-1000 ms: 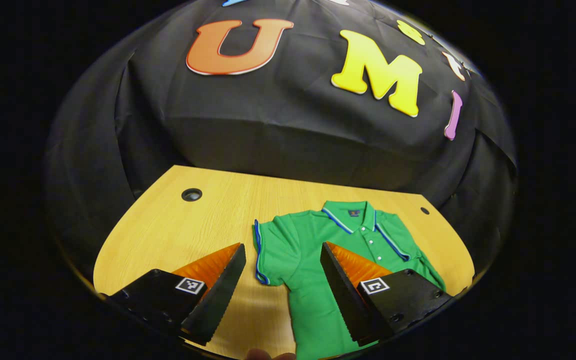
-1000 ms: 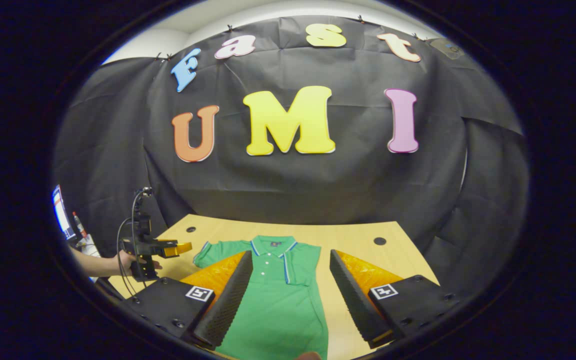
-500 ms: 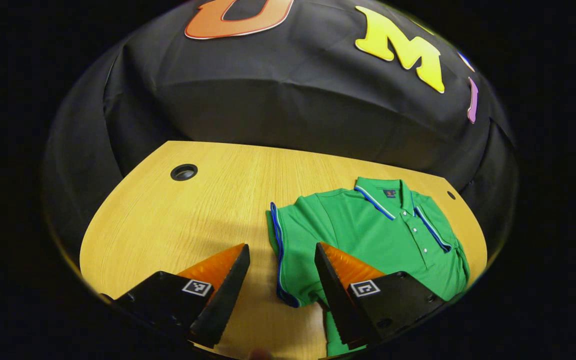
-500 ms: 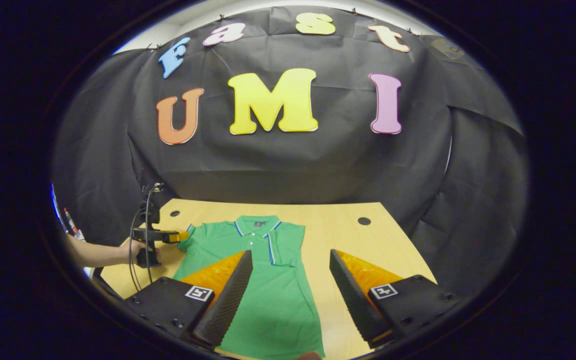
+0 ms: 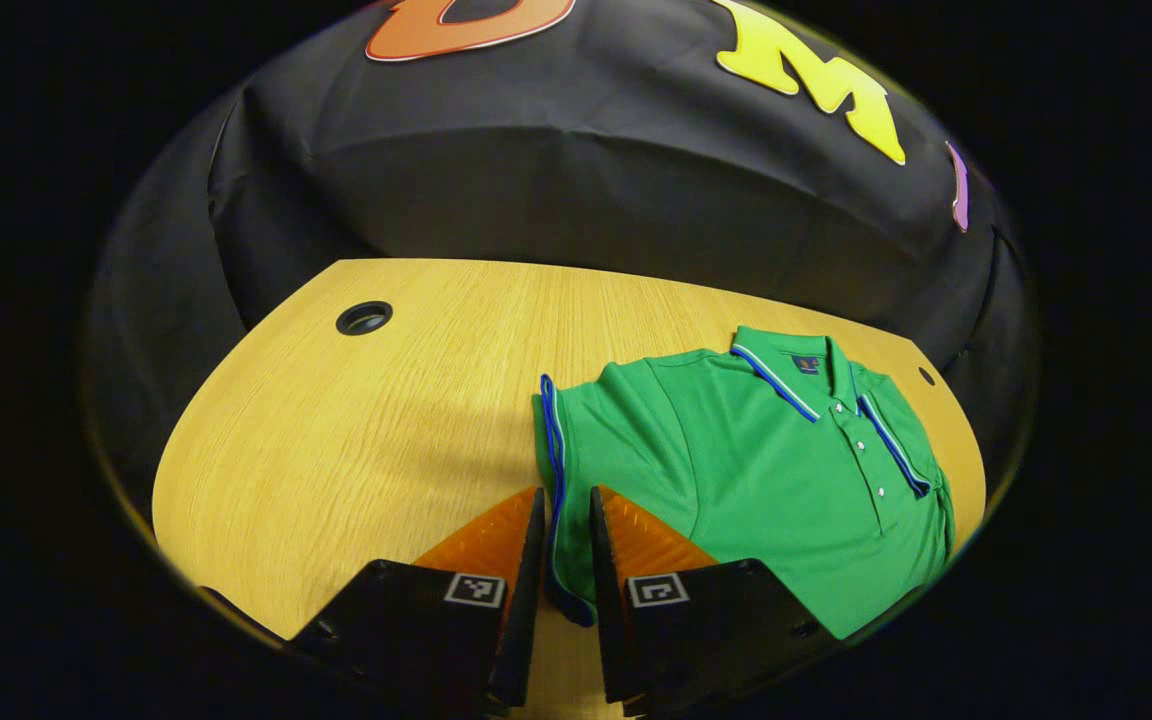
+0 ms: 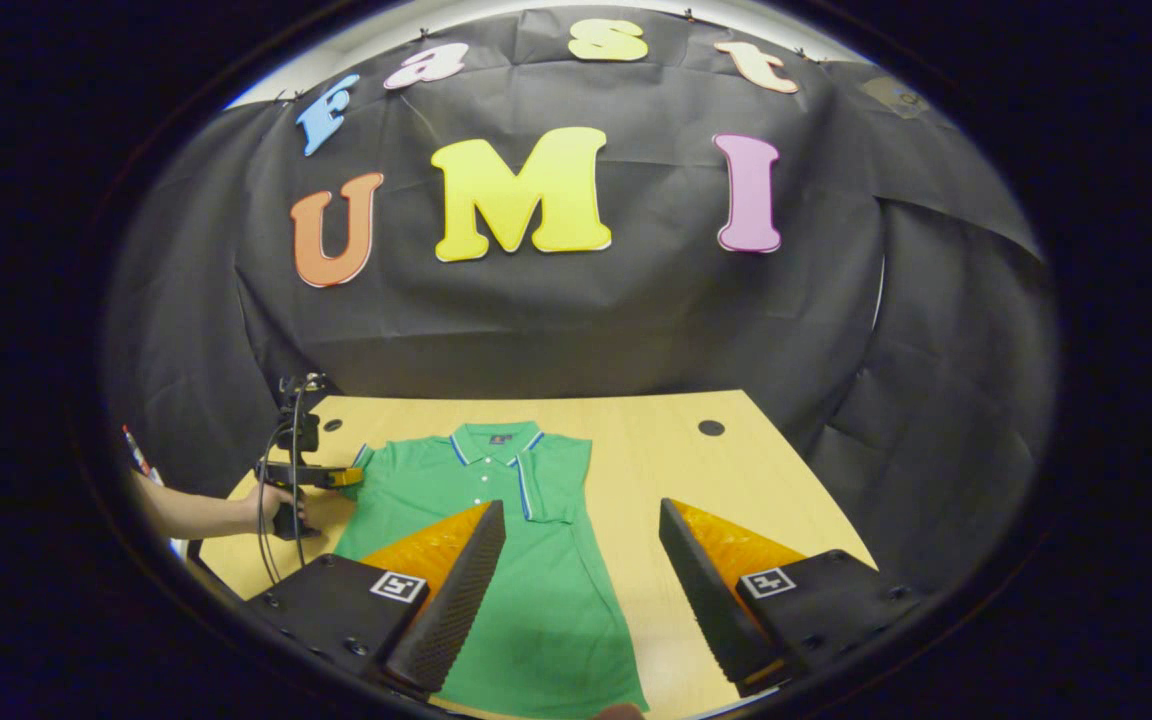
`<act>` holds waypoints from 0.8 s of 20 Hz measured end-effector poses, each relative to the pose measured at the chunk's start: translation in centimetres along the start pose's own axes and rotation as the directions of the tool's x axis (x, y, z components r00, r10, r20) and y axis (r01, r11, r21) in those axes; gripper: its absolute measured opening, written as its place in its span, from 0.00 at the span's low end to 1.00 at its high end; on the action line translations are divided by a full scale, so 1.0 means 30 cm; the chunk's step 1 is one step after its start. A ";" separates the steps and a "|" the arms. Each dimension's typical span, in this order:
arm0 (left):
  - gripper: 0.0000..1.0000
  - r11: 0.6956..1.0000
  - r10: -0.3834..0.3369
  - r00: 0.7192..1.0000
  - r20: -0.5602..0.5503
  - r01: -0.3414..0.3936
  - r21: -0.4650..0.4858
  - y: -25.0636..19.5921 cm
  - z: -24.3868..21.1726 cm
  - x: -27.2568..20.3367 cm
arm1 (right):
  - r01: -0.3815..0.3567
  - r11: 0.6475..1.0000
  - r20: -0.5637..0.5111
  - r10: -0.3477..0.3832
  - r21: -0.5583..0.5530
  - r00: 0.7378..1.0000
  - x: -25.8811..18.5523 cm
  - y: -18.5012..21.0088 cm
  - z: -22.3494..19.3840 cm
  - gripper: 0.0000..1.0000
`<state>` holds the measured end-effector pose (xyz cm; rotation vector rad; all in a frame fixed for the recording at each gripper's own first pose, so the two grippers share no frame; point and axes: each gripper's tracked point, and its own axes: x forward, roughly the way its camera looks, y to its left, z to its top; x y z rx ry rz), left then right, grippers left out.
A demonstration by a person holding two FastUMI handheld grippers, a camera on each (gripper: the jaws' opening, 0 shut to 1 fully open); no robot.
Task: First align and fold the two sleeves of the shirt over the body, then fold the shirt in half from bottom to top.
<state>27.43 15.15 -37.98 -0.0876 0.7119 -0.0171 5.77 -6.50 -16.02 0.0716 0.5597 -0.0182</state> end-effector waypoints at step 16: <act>0.04 0.987 -0.133 0.986 0.106 0.122 0.102 -0.193 0.238 -0.124 | -0.004 0.999 0.047 0.001 0.054 0.999 -0.016 -0.053 0.042 0.98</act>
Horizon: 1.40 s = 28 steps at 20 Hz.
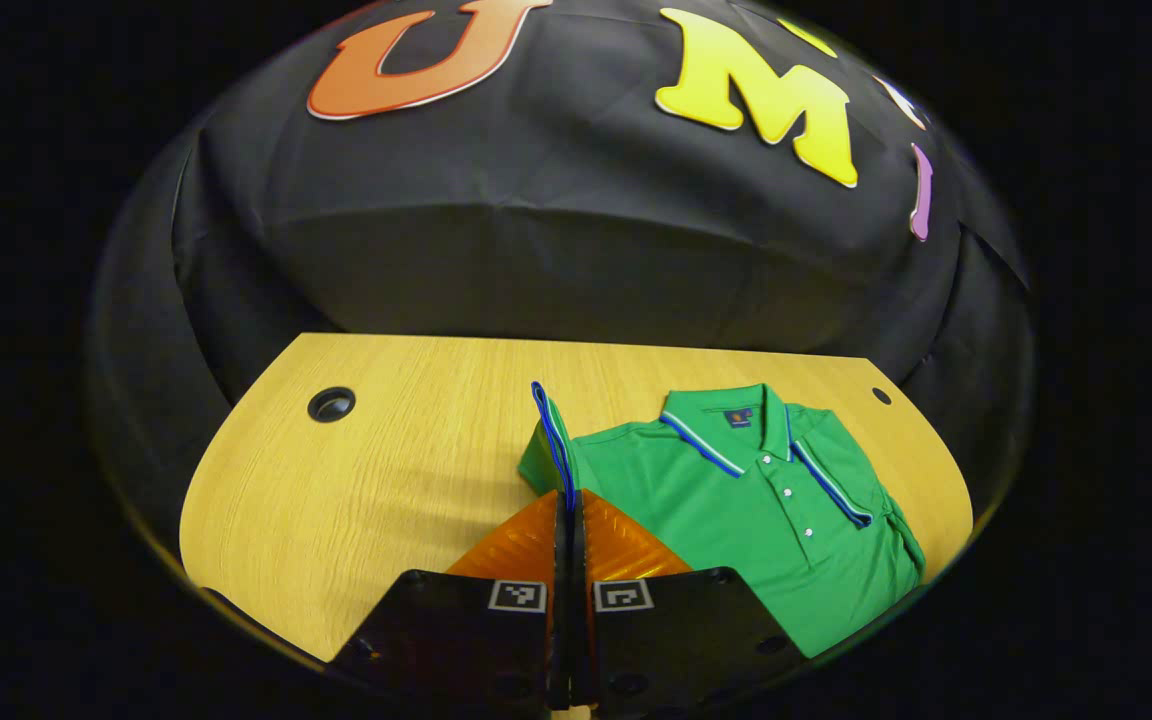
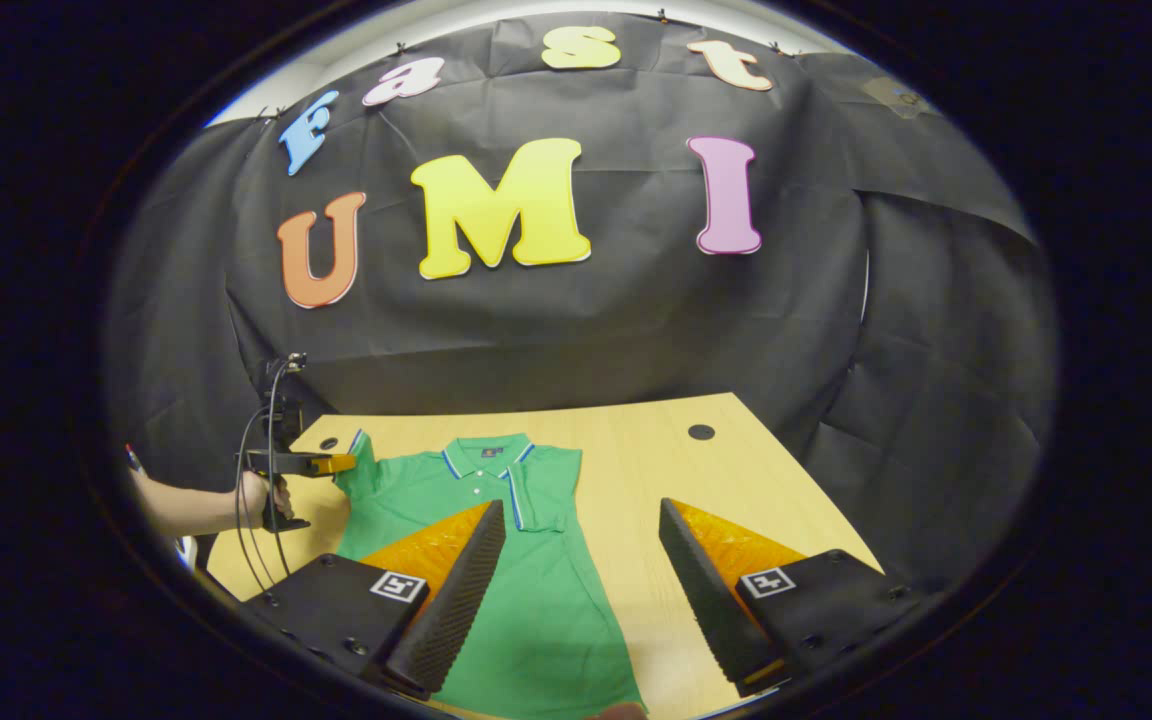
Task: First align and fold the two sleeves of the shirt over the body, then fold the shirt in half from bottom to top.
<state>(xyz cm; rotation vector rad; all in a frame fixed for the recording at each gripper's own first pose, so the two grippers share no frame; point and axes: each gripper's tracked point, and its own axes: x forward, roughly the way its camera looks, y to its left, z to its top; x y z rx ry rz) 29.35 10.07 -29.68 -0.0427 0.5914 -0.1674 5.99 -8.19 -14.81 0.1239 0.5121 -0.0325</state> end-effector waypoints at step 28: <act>1.00 0.997 0.062 0.995 0.075 -0.066 0.040 -0.406 0.015 -0.429 | -0.116 0.988 0.055 0.122 -0.105 0.991 -0.043 -0.080 0.020 1.00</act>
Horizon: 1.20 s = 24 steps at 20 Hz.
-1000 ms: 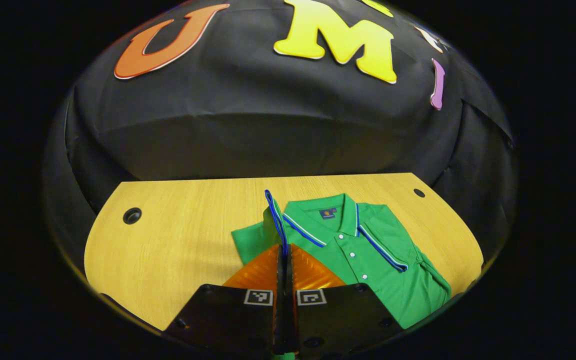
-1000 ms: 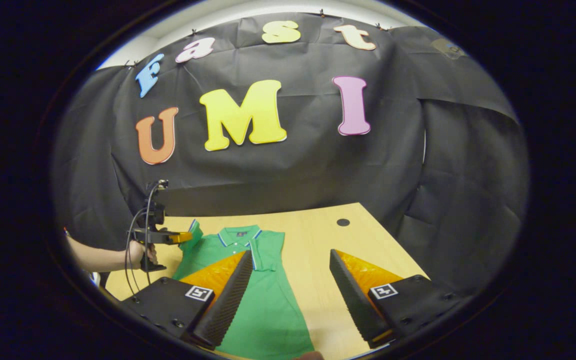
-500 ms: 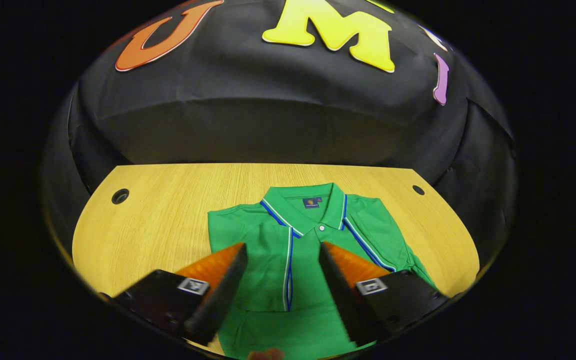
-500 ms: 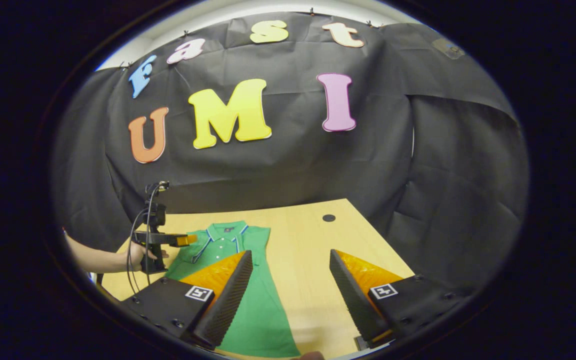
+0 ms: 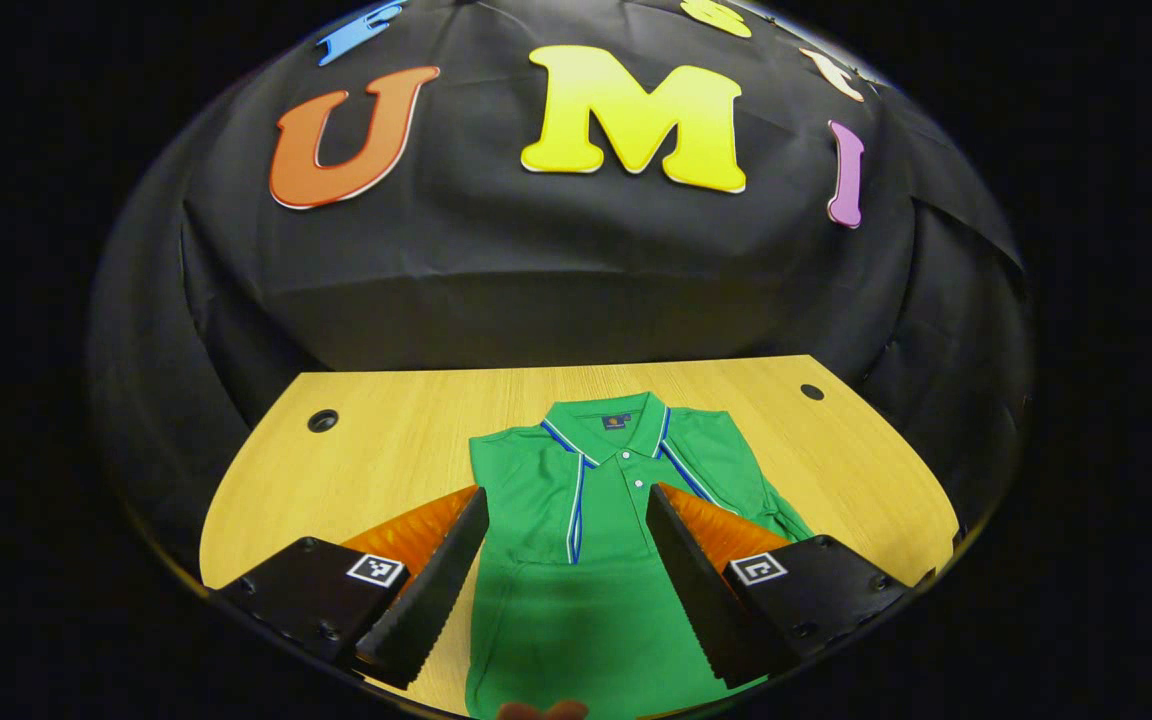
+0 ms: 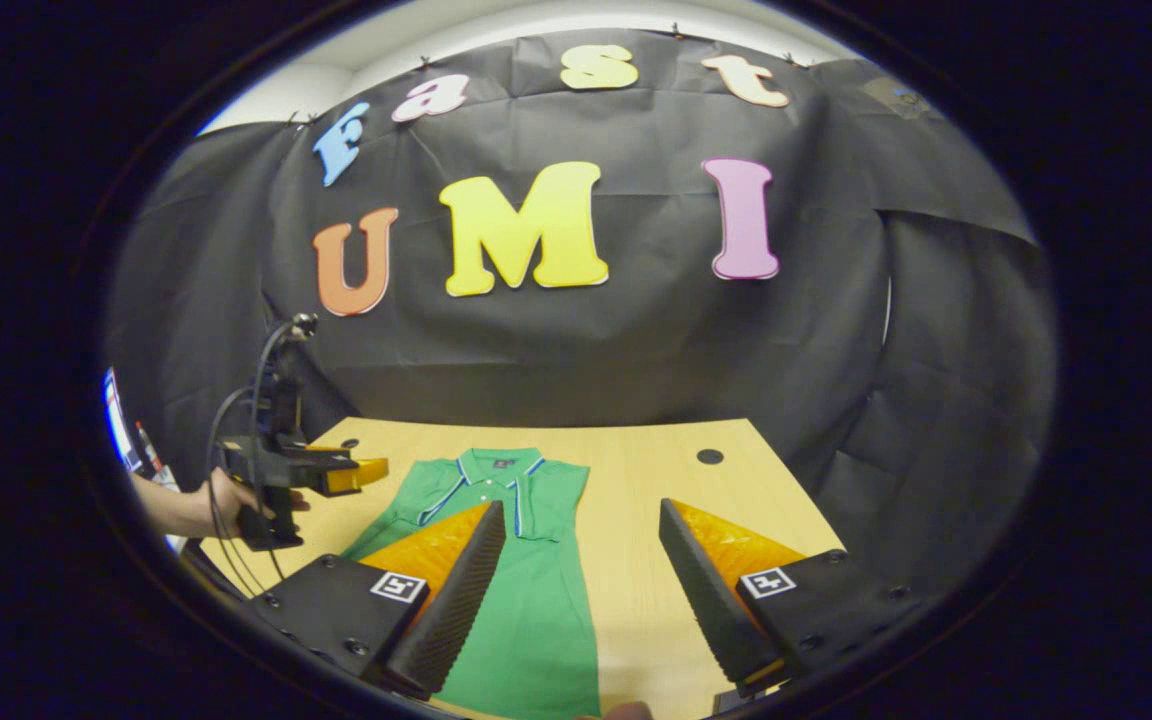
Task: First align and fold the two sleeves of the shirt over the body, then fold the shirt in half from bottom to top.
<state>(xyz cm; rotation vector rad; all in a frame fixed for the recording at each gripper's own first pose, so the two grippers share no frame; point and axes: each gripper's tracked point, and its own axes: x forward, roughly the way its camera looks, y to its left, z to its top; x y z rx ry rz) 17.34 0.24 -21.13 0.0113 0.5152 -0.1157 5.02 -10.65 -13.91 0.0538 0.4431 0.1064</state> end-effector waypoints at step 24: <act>1.00 0.997 -0.032 0.883 -0.468 0.059 0.043 0.063 -0.951 -0.651 | -0.101 0.988 -0.580 0.015 -0.117 0.815 -0.240 -0.079 -0.910 0.93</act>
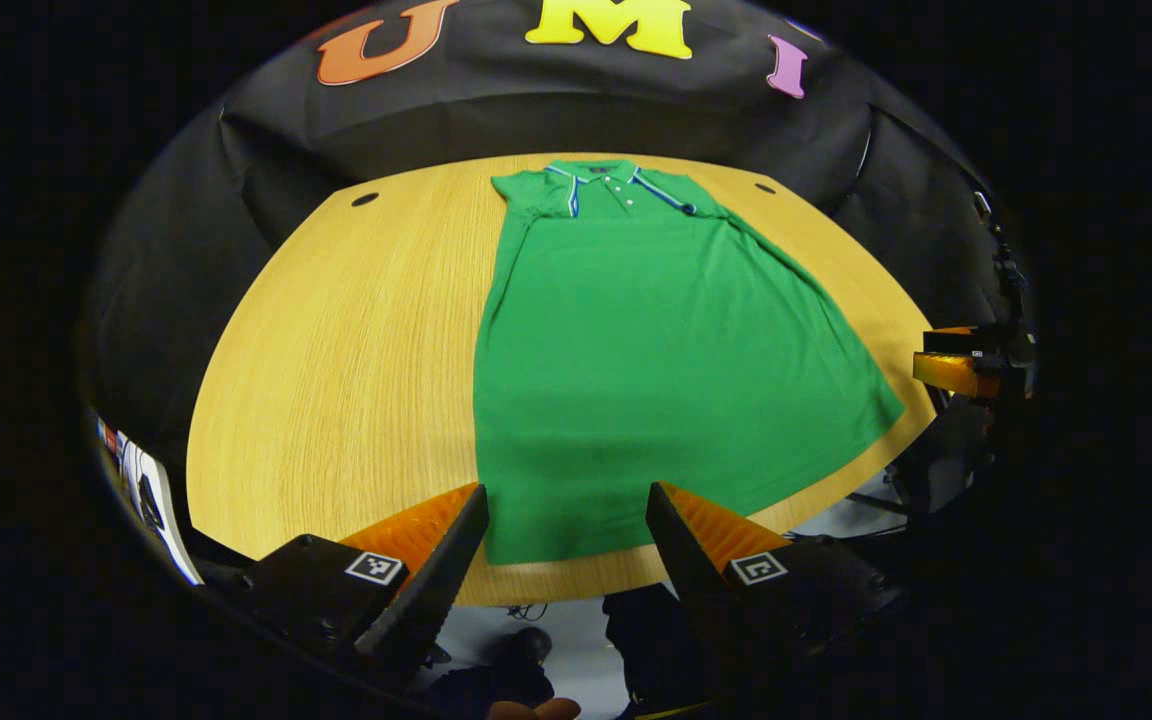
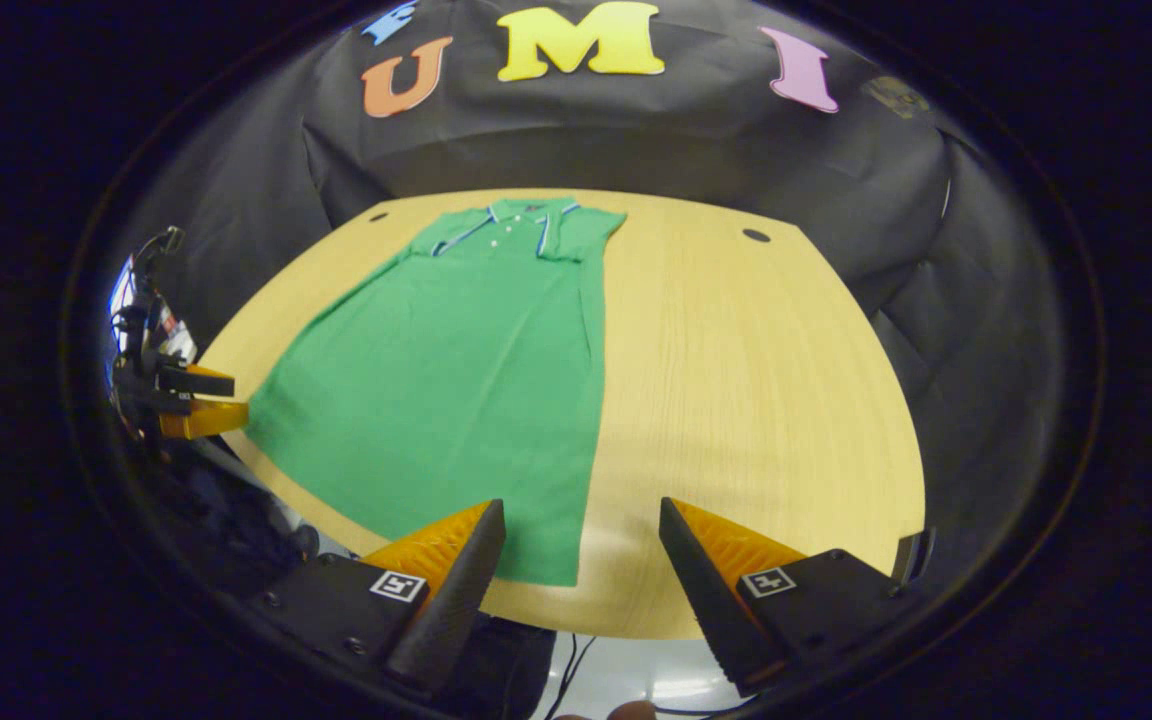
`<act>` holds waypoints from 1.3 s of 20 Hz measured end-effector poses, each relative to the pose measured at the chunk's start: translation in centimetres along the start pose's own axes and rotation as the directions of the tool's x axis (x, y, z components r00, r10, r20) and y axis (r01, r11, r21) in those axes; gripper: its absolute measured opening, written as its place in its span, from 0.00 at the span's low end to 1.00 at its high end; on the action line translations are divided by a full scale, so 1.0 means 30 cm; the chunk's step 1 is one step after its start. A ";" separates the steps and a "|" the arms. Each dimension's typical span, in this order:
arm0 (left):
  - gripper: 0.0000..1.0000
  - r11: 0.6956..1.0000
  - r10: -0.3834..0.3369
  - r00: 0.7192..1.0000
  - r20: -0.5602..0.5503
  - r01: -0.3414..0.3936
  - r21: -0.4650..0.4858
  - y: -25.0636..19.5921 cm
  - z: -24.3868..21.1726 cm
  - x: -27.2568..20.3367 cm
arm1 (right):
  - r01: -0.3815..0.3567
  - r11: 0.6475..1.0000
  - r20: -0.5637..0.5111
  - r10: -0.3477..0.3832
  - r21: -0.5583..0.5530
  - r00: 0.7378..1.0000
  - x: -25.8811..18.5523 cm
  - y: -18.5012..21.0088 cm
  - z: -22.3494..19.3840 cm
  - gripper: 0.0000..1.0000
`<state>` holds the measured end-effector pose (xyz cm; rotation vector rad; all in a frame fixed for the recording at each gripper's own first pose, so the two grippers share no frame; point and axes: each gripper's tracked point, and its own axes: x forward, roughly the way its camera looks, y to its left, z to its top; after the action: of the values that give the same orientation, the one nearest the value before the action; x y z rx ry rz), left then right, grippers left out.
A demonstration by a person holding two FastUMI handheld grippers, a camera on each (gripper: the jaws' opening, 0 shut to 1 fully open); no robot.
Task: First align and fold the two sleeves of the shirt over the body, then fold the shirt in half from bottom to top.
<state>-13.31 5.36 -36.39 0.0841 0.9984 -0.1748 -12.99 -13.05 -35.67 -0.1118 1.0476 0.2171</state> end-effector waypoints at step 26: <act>0.80 0.999 0.029 0.999 0.031 -0.028 -0.025 -0.030 -0.041 0.065 | -0.095 0.989 -0.095 0.084 -0.115 0.992 0.089 0.114 -0.084 0.30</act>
<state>-13.46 4.44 -38.69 0.0725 0.9670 -0.1376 -14.61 -9.89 -39.20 -0.1845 1.1306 0.3592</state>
